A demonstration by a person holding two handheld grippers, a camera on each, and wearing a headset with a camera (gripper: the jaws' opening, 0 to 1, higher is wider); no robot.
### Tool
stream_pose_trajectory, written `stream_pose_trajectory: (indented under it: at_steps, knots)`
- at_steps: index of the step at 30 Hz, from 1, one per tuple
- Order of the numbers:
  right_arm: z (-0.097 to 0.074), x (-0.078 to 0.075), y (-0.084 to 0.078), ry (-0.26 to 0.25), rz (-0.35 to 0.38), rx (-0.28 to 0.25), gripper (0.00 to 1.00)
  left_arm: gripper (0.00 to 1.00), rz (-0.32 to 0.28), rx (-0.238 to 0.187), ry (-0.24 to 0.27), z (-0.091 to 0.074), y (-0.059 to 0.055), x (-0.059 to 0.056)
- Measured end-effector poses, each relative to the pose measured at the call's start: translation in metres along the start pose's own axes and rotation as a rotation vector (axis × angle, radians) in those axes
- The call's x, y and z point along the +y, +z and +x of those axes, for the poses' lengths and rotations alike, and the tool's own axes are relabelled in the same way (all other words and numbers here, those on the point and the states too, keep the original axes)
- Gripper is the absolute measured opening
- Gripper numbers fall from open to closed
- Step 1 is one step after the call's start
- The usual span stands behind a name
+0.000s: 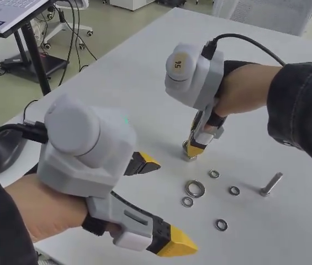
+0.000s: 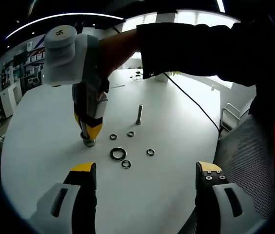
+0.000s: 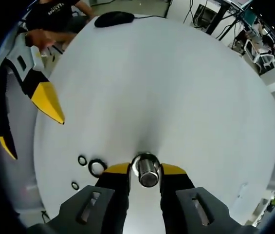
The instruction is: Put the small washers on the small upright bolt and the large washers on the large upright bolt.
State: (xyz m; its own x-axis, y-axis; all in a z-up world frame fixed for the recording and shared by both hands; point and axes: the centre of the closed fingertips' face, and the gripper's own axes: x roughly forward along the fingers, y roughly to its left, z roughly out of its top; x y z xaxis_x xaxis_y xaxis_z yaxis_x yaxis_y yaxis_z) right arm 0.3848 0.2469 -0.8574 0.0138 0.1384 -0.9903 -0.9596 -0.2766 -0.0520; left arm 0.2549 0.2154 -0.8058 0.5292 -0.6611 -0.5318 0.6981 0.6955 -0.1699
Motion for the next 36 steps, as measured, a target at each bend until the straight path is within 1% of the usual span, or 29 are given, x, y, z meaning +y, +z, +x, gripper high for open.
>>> stream_pose_trajectory:
  at_steps: [3,8,13,17,19,23,26,28,32,36]
  knots:
    - [0.0038,0.0002,-0.0017,0.002,0.000,0.005,0.24,0.83,-0.001,0.001,-0.001,-0.0001,0.0000,-0.0001]
    - [0.0056,-0.0010,-0.0015,0.007,0.009,-0.001,0.24,0.83,-0.002,0.001,0.000,-0.0005,-0.0001,0.0005]
    - [0.0085,-0.0007,-0.0038,0.012,0.016,0.006,0.24,0.83,-0.004,0.002,0.000,-0.0007,-0.0003,0.0006]
    - [0.0072,-0.0016,-0.0030,0.015,0.026,-0.005,0.24,0.83,-0.004,0.003,0.000,-0.0013,0.0003,0.0008]
    - [0.0081,-0.0011,-0.0055,0.010,0.016,0.008,0.25,0.83,-0.003,0.003,-0.001,-0.0015,0.0006,0.0007]
    - [0.0091,-0.0014,-0.0060,0.008,0.013,0.009,0.26,0.82,-0.004,0.005,-0.003,-0.0018,0.0005,0.0003]
    - [0.0091,-0.0030,-0.0057,0.014,0.020,0.003,0.26,0.82,-0.004,0.005,-0.002,-0.0022,0.0007,0.0007]
    - [0.0097,-0.0039,-0.0071,0.018,0.018,0.009,0.26,0.82,-0.003,0.005,-0.002,-0.0019,0.0011,0.0008]
    - [0.0093,-0.0035,-0.0069,0.024,0.023,-0.004,0.29,0.82,-0.002,0.008,-0.005,-0.0014,0.0008,0.0007]
    - [0.0098,-0.0046,-0.0078,0.022,0.022,-0.006,0.31,0.82,-0.004,0.009,-0.007,-0.0012,0.0005,0.0006]
